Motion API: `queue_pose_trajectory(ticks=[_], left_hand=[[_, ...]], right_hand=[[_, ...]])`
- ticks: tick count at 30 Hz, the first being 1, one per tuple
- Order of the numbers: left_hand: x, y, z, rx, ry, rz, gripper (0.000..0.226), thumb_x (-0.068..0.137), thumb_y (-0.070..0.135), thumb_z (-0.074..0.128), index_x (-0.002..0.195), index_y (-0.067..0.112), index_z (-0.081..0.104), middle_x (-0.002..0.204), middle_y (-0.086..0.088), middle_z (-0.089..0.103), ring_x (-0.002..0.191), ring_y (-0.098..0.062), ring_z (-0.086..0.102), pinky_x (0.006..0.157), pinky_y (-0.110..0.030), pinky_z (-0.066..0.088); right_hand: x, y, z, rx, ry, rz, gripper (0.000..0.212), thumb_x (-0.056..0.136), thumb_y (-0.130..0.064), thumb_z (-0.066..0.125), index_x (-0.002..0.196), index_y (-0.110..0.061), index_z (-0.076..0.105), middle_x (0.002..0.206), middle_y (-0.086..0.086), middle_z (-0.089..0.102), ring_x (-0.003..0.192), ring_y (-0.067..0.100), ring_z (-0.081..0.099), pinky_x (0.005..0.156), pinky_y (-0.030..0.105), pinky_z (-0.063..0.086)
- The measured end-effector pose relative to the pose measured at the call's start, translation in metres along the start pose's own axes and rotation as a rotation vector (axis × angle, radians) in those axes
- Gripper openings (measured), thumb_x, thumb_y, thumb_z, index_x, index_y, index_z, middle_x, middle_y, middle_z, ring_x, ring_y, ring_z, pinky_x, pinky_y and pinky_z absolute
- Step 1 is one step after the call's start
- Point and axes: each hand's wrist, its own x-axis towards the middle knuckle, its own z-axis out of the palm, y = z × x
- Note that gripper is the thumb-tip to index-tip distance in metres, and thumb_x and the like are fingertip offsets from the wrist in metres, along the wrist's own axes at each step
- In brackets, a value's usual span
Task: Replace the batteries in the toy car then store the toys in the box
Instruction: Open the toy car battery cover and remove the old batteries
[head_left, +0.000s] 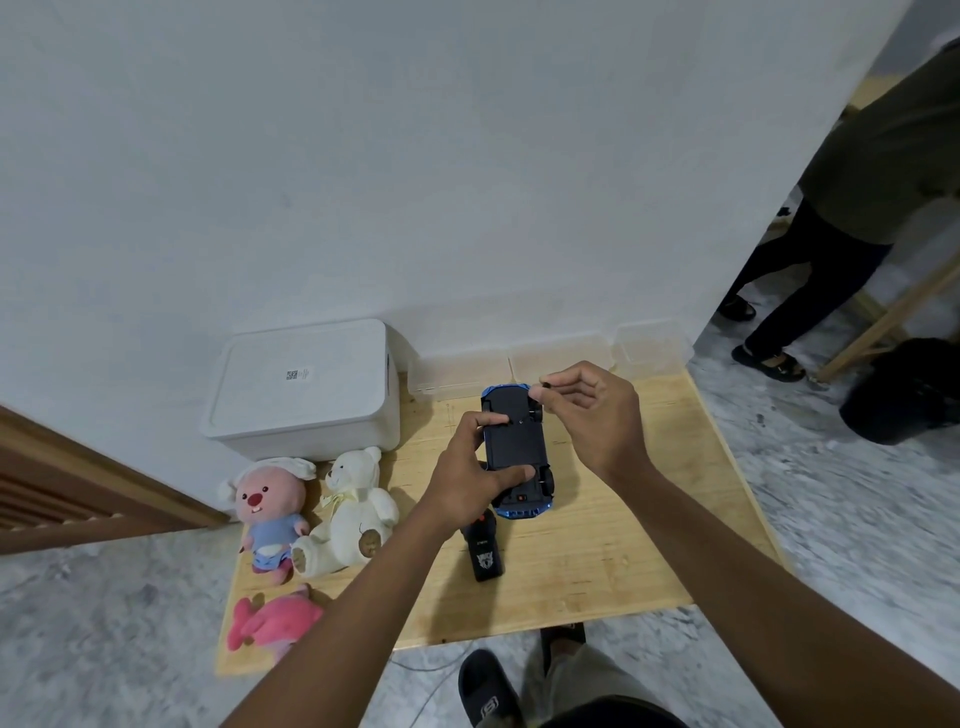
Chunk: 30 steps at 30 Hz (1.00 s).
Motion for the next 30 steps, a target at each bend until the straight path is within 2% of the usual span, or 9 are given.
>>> queue_pose_trajectory(ticks=[4,8,11,13,16,19,24,28,30], left_hand=[[0.000,-0.002,0.000,-0.017,0.007,0.001,0.062,0.079,0.011,0.089,0.123,0.032,0.052,0.129,0.001,0.062,0.100,-0.024,0.070,0.082,-0.044,0.064],[0.001,-0.004,0.001,-0.023,0.029,0.008,0.062,0.078,0.010,0.089,0.122,0.032,0.052,0.128,0.000,0.061,0.101,-0.024,0.070,0.080,-0.042,0.065],[0.002,-0.004,0.000,-0.006,0.033,0.002,0.063,0.077,0.010,0.090,0.122,0.031,0.052,0.128,0.001,0.061,0.097,-0.023,0.069,0.077,-0.039,0.065],[0.003,-0.005,0.001,0.002,0.028,-0.001,0.063,0.077,0.011,0.090,0.122,0.031,0.051,0.128,0.000,0.061,0.099,-0.025,0.069,0.078,-0.041,0.065],[0.002,-0.005,0.002,0.013,0.021,0.000,0.064,0.077,0.011,0.090,0.123,0.030,0.050,0.127,-0.001,0.061,0.101,-0.026,0.069,0.079,-0.042,0.065],[0.001,-0.006,0.002,0.029,0.020,-0.004,0.064,0.077,0.012,0.090,0.124,0.029,0.050,0.128,0.000,0.060,0.102,-0.025,0.069,0.080,-0.042,0.064],[0.001,-0.006,0.001,0.031,0.024,-0.005,0.065,0.075,0.015,0.092,0.123,0.031,0.050,0.129,0.001,0.060,0.110,-0.027,0.067,0.087,-0.046,0.063],[0.001,-0.004,0.003,0.063,0.016,-0.001,0.066,0.074,0.016,0.092,0.123,0.031,0.050,0.131,0.001,0.059,0.103,-0.027,0.069,0.085,-0.045,0.063],[0.001,-0.004,0.004,0.063,0.006,0.003,0.066,0.075,0.015,0.092,0.124,0.030,0.050,0.131,0.001,0.058,0.102,-0.026,0.069,0.084,-0.043,0.063]], right_hand=[[-0.002,-0.001,0.002,-0.039,-0.021,-0.023,0.013,0.081,-0.012,0.084,0.087,-0.007,0.074,0.084,0.002,0.076,0.080,0.020,0.073,0.077,0.037,0.061],[-0.004,-0.005,0.002,-0.083,-0.069,-0.018,0.005,0.087,-0.013,0.078,0.091,-0.016,0.076,0.091,-0.004,0.076,0.076,0.017,0.071,0.065,0.038,0.063],[-0.007,-0.007,0.001,-0.034,-0.194,-0.002,0.015,0.095,-0.006,0.067,0.105,-0.013,0.076,0.100,0.000,0.076,0.088,0.013,0.073,0.074,0.034,0.064],[-0.007,-0.008,0.000,-0.045,-0.245,0.019,0.014,0.095,-0.008,0.067,0.105,-0.014,0.075,0.098,-0.002,0.076,0.086,0.013,0.075,0.078,0.031,0.062],[-0.004,-0.011,0.001,-0.007,-0.231,0.066,0.012,0.091,-0.011,0.074,0.102,-0.014,0.077,0.098,0.002,0.076,0.082,0.017,0.076,0.080,0.035,0.063],[-0.001,-0.013,0.001,-0.011,-0.219,0.051,0.019,0.094,-0.009,0.069,0.110,-0.015,0.076,0.100,0.004,0.076,0.084,0.017,0.076,0.080,0.035,0.063],[-0.003,-0.014,0.000,-0.029,-0.222,0.065,0.006,0.091,-0.010,0.073,0.096,-0.012,0.075,0.093,0.000,0.076,0.080,0.017,0.076,0.079,0.036,0.063],[-0.003,-0.015,0.001,-0.012,-0.201,0.053,0.013,0.092,-0.009,0.071,0.104,-0.014,0.075,0.093,0.002,0.077,0.082,0.017,0.076,0.080,0.036,0.063],[-0.004,-0.015,0.000,-0.035,-0.199,0.034,0.011,0.091,-0.009,0.072,0.100,-0.015,0.073,0.094,-0.001,0.076,0.081,0.016,0.075,0.077,0.035,0.063]])
